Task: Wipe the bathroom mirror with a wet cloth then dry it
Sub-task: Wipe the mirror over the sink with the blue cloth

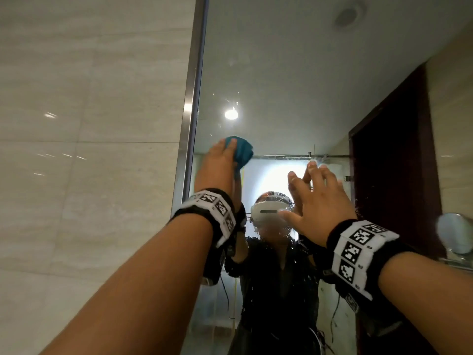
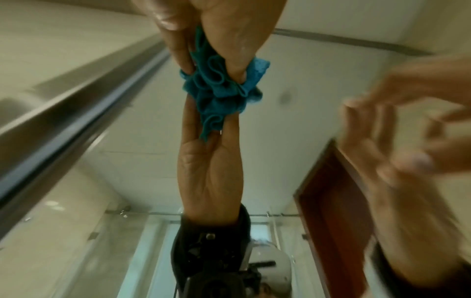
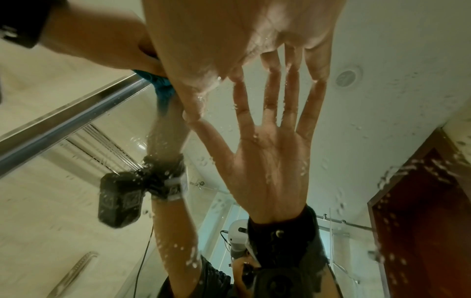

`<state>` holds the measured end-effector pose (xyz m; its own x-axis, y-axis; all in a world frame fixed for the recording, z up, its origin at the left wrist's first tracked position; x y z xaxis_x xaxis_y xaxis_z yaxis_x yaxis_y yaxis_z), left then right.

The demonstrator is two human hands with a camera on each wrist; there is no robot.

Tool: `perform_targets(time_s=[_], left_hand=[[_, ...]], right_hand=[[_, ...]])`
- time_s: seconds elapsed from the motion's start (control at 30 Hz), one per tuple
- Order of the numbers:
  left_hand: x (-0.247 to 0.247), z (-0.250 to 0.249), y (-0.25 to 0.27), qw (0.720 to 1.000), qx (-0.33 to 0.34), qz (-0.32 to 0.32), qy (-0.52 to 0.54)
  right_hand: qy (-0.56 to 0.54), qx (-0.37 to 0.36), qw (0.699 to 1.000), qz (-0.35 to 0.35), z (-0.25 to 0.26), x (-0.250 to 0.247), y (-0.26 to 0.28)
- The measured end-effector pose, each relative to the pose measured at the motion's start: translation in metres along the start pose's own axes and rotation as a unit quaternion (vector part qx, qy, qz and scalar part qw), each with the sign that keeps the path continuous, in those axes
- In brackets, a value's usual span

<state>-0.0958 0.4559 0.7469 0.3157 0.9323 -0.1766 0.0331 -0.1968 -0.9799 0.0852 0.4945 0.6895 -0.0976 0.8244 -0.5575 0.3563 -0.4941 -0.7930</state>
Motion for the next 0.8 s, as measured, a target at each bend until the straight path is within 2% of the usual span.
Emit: perform_targets(time_s=[0.1, 0.17, 0.2, 0.33, 0.43, 0.57, 0.7, 0.8], left_hand=[[-0.023, 0.034, -0.026, 0.995, -0.094, -0.043, 0.011], [-0.027, 0.038, -0.028, 0.990, -0.122, -0.056, 0.030], [-0.024, 0.033, -0.028, 0.991, -0.118, -0.057, 0.036], [0.006, -0.002, -0.020, 0.997, -0.026, -0.018, 0.072], [0.025, -0.026, 0.001, 0.999, 0.034, 0.005, 0.029], [0.022, -0.017, -0.008, 0.998, 0.052, 0.040, 0.012], [-0.019, 0.010, -0.024, 0.998, -0.029, 0.005, -0.054], [-0.034, 0.020, -0.028, 0.994, -0.079, 0.001, -0.079]], right_hand=[[-0.001, -0.004, 1.000, 0.006, 0.000, 0.001, 0.000], [-0.004, -0.006, 1.000, 0.010, 0.001, 0.001, 0.000], [-0.005, -0.007, 1.000, 0.011, 0.000, 0.001, 0.000], [-0.002, -0.004, 1.000, 0.007, -0.001, 0.000, -0.001], [0.010, -0.001, 1.000, 0.008, -0.001, -0.001, -0.001], [0.040, 0.011, 0.999, -0.022, -0.001, -0.023, -0.013], [-0.003, 0.050, 0.998, 0.030, -0.015, -0.018, -0.026], [-0.022, 0.047, 0.997, 0.050, -0.015, -0.012, -0.028]])
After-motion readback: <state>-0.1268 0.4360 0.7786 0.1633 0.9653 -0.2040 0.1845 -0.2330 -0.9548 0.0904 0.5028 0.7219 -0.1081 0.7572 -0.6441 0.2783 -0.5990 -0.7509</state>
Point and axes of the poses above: each hand's wrist, its own y-axis away from the middle knuckle, its own x-axis out of the palm, z = x × y, the point moved 8 cm from there along -y, towards the middle knuckle, and after that the axes turned 5 degrees about y, right-handed, at the moved point
